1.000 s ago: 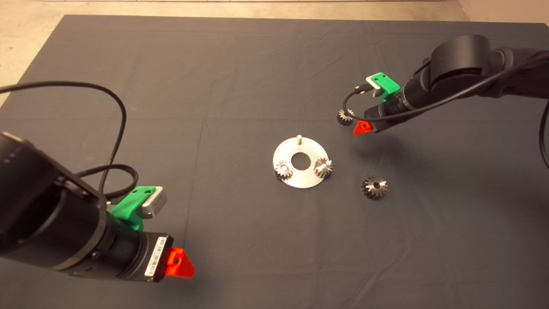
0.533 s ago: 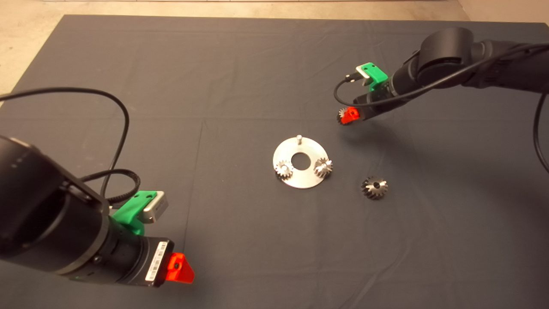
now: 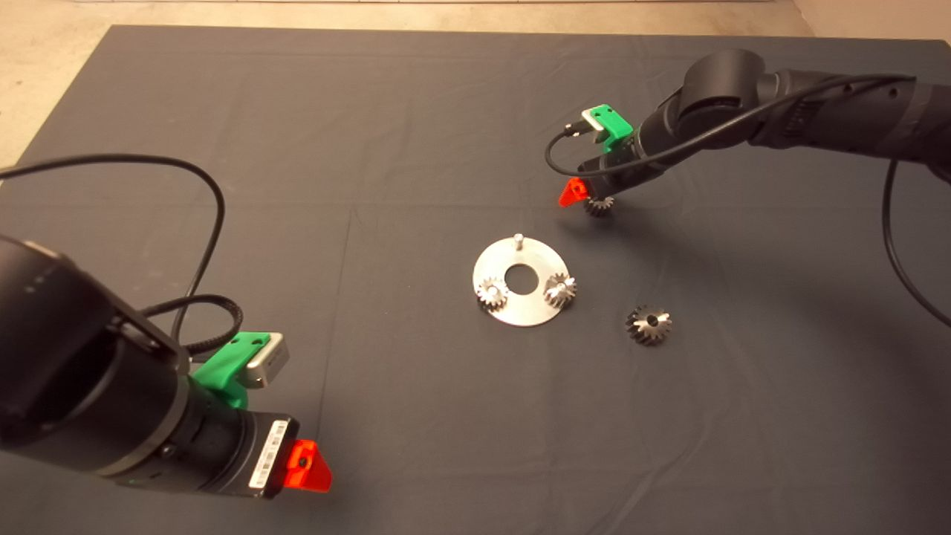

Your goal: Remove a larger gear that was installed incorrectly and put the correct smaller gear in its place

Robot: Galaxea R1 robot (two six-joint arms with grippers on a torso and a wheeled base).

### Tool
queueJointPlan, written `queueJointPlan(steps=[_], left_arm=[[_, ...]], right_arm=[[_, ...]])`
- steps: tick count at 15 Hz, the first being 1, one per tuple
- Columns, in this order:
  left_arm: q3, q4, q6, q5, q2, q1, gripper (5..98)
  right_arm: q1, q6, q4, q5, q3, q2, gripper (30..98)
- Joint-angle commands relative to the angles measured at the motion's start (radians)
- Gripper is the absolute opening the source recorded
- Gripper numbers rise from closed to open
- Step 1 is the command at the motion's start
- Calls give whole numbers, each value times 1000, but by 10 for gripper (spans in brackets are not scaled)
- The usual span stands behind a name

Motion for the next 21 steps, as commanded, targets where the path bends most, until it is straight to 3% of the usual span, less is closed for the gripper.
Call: queueJointPlan(steps=[1, 13, 16, 21], left_arm=[[14, -15, -2, 20, 0, -4, 976], [14, -16, -5, 22, -2, -4, 976], [14, -16, -2, 22, 0, -3, 976], [14, -16, 0, 22, -3, -3, 976]], right_arm=[[24, -16, -21, 7, -2, 1, 968], [-5, -32, -35, 12, -32, -22, 968], [-34, -28, -73, 67, -40, -20, 968], [-38, -28, -75, 79, -74, -20, 968]])
